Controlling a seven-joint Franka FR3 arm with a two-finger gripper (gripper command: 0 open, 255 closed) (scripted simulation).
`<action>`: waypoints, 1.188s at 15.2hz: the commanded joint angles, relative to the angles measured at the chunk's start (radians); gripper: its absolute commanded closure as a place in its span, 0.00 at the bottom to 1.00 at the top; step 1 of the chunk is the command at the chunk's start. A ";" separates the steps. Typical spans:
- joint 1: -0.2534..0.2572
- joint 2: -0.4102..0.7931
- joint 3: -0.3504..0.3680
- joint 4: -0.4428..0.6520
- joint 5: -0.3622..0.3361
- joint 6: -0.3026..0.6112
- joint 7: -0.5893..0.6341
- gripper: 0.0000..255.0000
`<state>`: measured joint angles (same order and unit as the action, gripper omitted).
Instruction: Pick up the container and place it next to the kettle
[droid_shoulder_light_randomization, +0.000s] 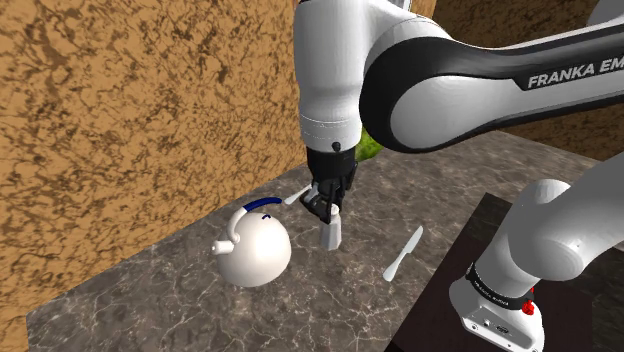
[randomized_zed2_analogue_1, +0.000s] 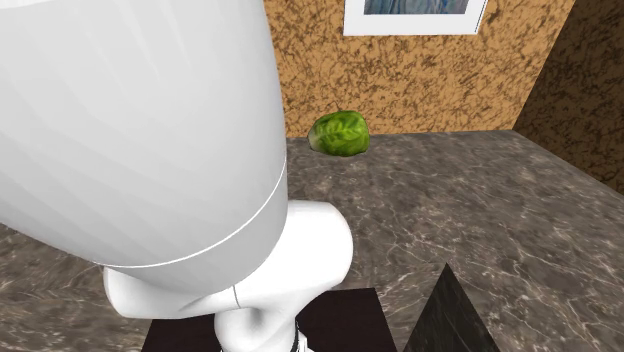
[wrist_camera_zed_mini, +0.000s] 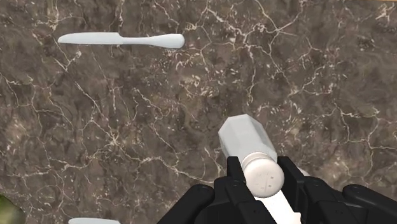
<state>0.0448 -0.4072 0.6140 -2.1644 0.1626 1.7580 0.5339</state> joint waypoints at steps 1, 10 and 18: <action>0.002 0.001 0.005 -0.025 0.002 0.027 0.001 1.00; 0.003 0.025 0.031 -0.127 0.005 0.151 0.012 1.00; -0.001 0.066 0.059 -0.204 -0.002 0.265 0.030 1.00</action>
<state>0.0447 -0.3469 0.6702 -2.3606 0.1622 2.0100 0.5615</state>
